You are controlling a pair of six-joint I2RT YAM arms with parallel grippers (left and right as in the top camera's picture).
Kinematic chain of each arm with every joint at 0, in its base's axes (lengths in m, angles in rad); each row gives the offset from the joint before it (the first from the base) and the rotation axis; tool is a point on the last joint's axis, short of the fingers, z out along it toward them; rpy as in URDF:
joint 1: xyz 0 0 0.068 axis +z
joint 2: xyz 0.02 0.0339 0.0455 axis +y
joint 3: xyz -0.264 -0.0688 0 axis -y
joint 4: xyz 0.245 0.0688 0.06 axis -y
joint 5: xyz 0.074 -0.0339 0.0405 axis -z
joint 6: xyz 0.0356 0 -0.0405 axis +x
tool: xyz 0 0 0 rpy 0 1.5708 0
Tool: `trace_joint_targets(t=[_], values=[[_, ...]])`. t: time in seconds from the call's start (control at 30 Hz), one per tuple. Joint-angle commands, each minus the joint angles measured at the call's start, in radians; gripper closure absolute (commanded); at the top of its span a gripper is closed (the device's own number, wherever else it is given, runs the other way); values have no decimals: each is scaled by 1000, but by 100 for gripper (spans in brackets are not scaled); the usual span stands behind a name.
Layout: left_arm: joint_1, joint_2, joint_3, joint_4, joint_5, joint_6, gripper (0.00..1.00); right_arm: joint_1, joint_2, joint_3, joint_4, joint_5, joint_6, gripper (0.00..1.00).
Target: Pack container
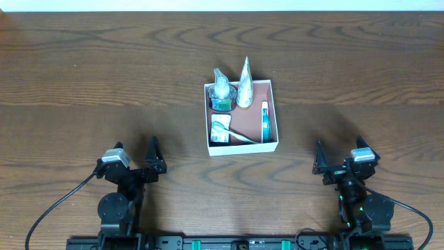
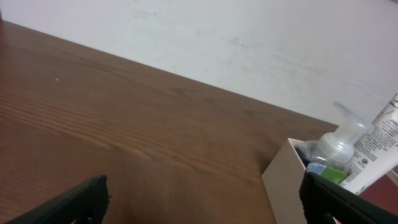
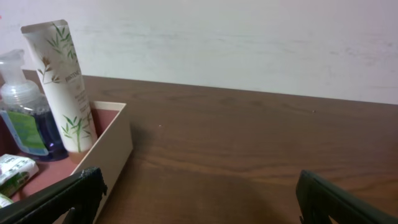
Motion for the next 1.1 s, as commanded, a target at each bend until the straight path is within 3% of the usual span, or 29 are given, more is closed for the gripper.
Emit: trace_joint_targets(t=[0.0, 1.07], values=[[5, -5, -17, -40, -27, 10, 2, -4, -7, -3, -4, 19, -4, 1], [5, -5, -17, -40, -27, 10, 2, -29, -7, -3, -4, 19, -4, 1]])
